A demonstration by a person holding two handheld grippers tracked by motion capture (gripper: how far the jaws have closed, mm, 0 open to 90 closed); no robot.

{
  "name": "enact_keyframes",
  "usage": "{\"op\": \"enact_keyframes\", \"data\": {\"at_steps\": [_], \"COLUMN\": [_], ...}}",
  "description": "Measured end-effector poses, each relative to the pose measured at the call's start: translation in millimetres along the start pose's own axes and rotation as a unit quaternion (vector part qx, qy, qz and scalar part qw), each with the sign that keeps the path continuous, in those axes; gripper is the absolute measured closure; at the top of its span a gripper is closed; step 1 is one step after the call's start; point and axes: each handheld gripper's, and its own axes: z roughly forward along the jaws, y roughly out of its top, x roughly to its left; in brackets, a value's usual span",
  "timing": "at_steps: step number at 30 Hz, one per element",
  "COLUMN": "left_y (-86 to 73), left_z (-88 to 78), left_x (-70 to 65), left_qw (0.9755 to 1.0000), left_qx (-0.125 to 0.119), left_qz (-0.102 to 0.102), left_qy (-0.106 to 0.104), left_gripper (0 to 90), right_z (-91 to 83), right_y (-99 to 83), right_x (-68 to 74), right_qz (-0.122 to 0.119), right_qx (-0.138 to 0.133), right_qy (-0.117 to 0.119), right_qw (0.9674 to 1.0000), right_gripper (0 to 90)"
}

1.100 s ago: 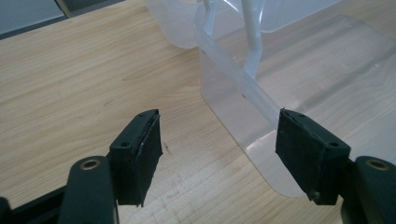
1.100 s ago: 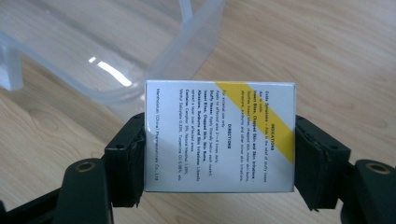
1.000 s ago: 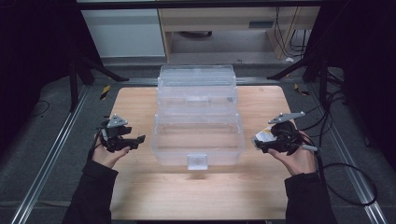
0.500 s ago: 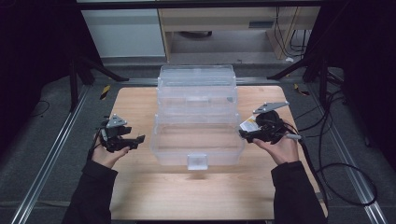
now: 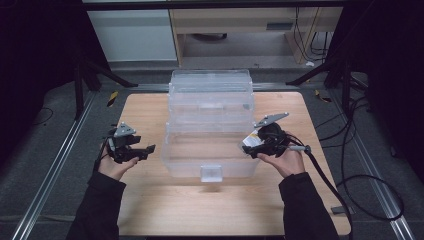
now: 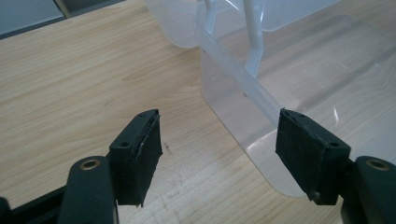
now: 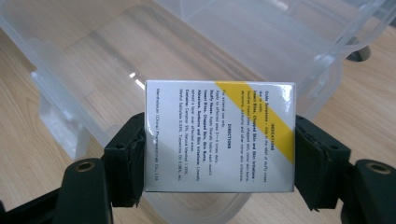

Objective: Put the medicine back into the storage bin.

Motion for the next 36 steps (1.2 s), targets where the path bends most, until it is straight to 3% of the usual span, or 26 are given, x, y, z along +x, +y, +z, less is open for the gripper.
{"op": "enact_keyframes", "data": {"at_steps": [10,16,31,36], "left_y": [0.7,2.4,12.7,16.4], "left_z": [-0.5,-2.3,-6.0,-5.1], "left_x": [-1.1,-3.4,-22.9,-33.0], "left_qw": [1.0000,0.9999,0.9977,0.9962], "left_qx": [-0.002,-0.007,-0.015,-0.015], "left_qz": [0.003,0.007,0.049,0.064], "left_qy": [-0.003,-0.008,-0.044,-0.057], "left_gripper": [31.4,32.0,37.2,38.2], "right_z": [25.6,35.4,37.5,31.9], "right_y": [-8.1,-10.0,-10.8,-9.9], "right_x": [3.1,7.1,8.5,6.7], "right_qz": [-0.006,-0.013,-0.025,-0.027], "right_qx": [0.047,0.060,0.057,0.037], "right_qy": [0.004,0.006,-0.003,-0.014], "right_qw": [0.9989,0.9981,0.9981,0.9988], "right_gripper": [29.9,29.5,27.7,25.6]}}
